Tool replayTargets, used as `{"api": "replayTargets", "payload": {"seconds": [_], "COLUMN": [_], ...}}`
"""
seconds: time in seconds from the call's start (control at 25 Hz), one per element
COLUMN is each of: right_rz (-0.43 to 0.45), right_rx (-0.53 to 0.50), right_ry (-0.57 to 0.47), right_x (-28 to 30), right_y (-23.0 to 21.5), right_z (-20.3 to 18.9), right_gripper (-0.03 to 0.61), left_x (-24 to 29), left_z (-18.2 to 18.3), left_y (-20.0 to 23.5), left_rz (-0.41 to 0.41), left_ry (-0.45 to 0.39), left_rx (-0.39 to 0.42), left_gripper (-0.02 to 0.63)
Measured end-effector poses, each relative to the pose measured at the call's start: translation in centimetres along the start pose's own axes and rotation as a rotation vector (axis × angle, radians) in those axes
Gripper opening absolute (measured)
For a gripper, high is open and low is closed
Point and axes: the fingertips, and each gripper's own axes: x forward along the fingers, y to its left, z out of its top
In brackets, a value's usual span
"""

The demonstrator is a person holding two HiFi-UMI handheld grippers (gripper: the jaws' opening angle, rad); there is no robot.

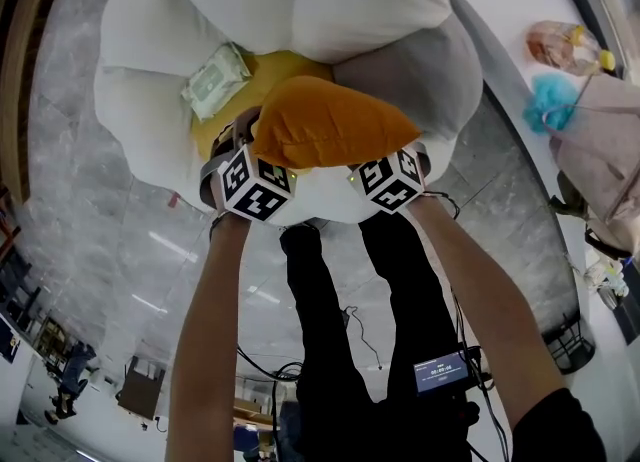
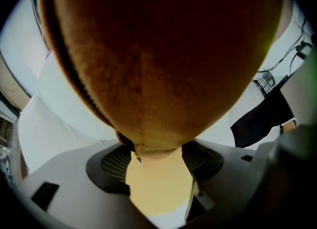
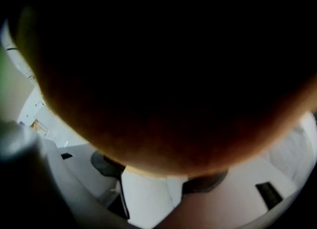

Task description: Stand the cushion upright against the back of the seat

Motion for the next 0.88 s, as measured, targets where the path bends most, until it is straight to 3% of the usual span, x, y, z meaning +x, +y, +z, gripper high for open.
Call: {"api": "replayTargets", "payload": {"seconds": [0.36,0.48,0.88], "right_rz": [0.097,0.130,0.163], "right_rx": [0.044,0.064,0.202], "right_ry": [0.040,0.054,0.107], "right_x": [0.4,0.6,1.1], "right_y": [-1.2,-1.3,-3.4], "right_z": [0.2,0.7,1.4], "right_gripper": [0.325,0.330,0.345], "left_x": [-0.9,-1.4,-2.9], "left_z": [-1.1,-1.1,-1.2], "left_y": [0.5,0.3,-1.3], "left_rz": [0.066,0.064,0.039], "left_ry": [0.021,-0.003,-0.040], "left_rx": [-0.082,-0.124,-0.148], "left_gripper": [0.324,0.322,0.288]}}
